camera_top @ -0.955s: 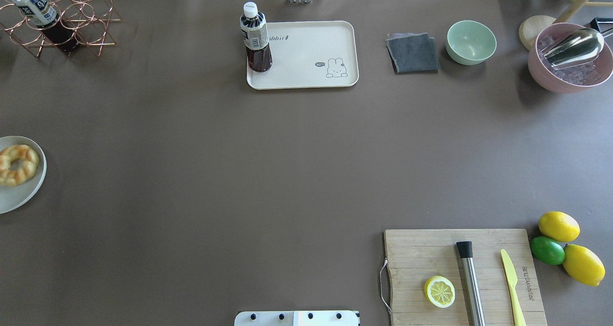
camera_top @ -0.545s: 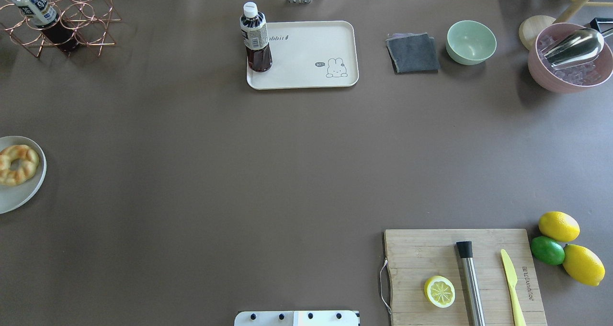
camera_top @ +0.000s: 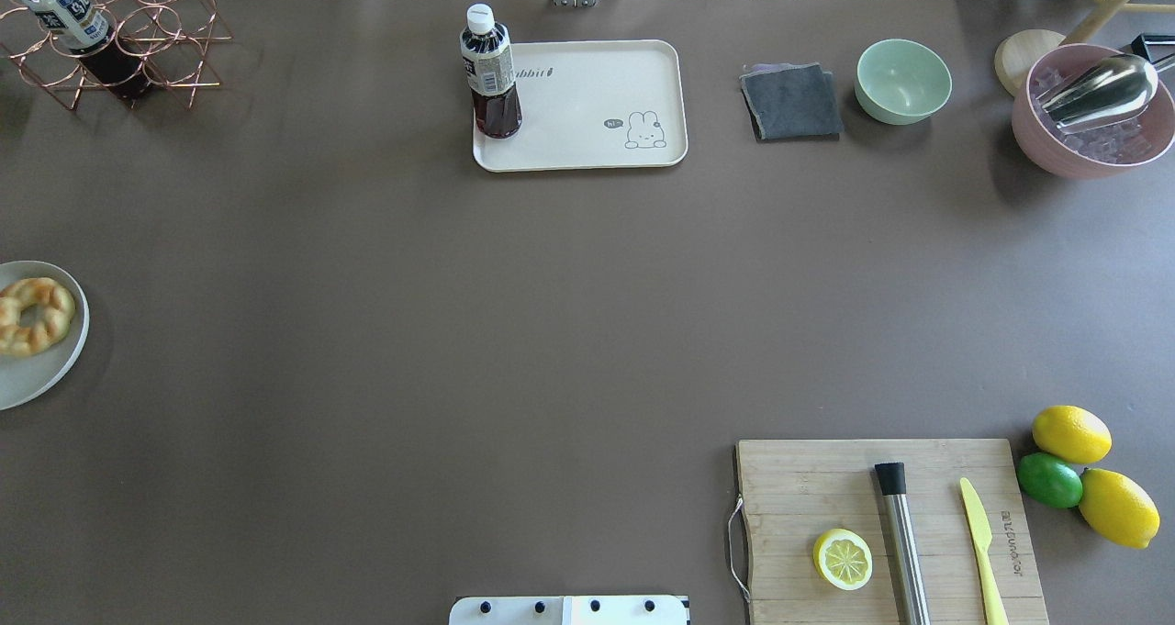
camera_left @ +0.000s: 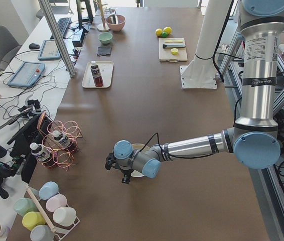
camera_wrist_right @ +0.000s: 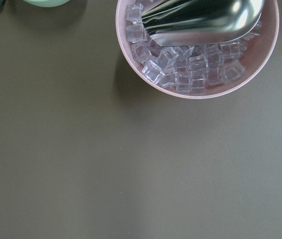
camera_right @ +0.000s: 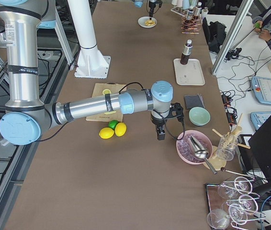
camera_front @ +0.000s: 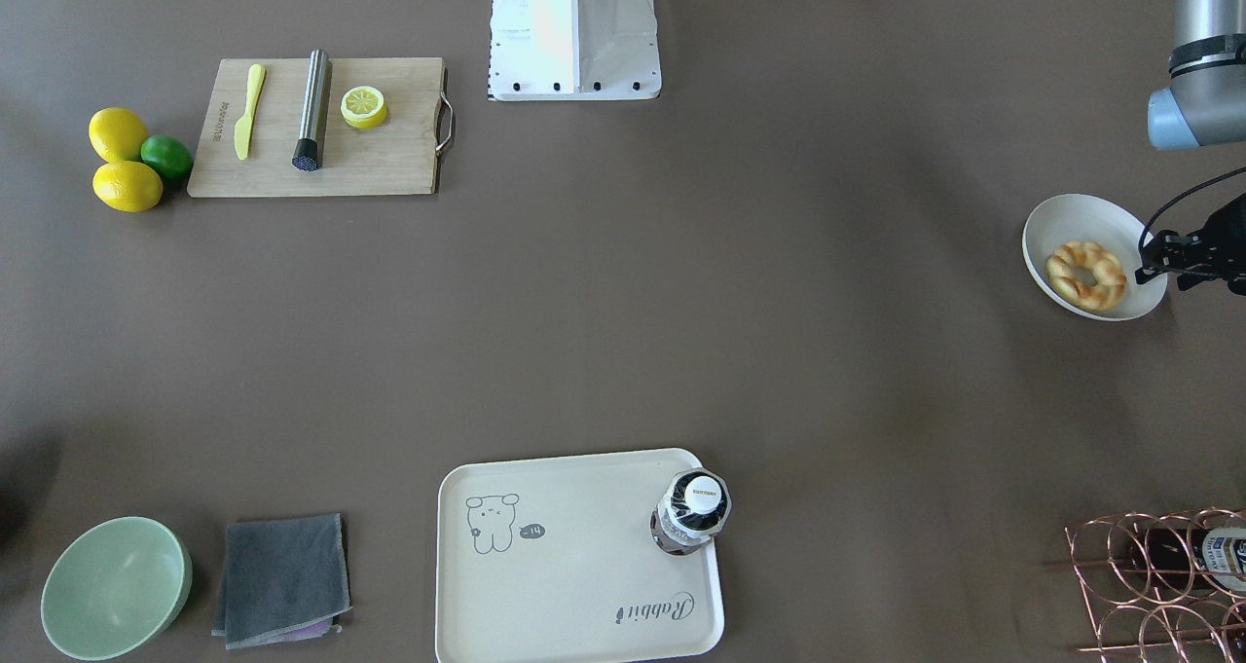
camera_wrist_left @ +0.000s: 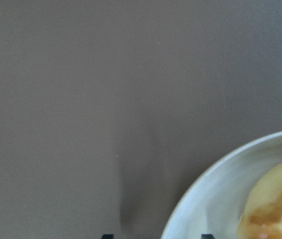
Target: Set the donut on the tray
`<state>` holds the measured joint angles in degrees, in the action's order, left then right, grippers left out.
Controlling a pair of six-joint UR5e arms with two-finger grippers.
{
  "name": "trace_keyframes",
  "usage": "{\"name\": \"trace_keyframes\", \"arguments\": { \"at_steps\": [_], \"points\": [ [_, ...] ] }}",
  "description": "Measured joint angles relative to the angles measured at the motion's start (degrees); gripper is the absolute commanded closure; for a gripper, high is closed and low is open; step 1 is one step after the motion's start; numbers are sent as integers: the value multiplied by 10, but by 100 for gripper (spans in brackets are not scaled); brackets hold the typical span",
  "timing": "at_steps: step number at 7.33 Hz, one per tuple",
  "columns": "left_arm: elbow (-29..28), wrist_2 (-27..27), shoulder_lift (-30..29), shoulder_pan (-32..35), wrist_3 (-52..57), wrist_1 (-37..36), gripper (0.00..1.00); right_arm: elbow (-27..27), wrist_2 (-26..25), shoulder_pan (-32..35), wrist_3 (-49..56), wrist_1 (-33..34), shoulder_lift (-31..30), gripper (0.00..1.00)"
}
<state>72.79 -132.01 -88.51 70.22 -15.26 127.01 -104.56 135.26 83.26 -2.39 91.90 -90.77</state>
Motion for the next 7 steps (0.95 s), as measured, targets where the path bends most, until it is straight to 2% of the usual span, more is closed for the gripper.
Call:
{"name": "trace_keyframes", "arguments": {
  "at_steps": [2, 3, 5, 7],
  "points": [
    [-2, 0, 0, -1, 0, 1, 54, 0, 0, 0, -1, 0, 0, 0],
    [-2, 0, 0, -1, 0, 2, 66, 0, 0, 0, -1, 0, 0, 0],
    [-2, 0, 0, -2, -1, 2, 100, 0, 1, 0, -1, 0, 0, 0],
    [-3, -1, 0, -3, -1, 2, 100, -2, 1, 0, -2, 0, 0, 0]
  ]
}}
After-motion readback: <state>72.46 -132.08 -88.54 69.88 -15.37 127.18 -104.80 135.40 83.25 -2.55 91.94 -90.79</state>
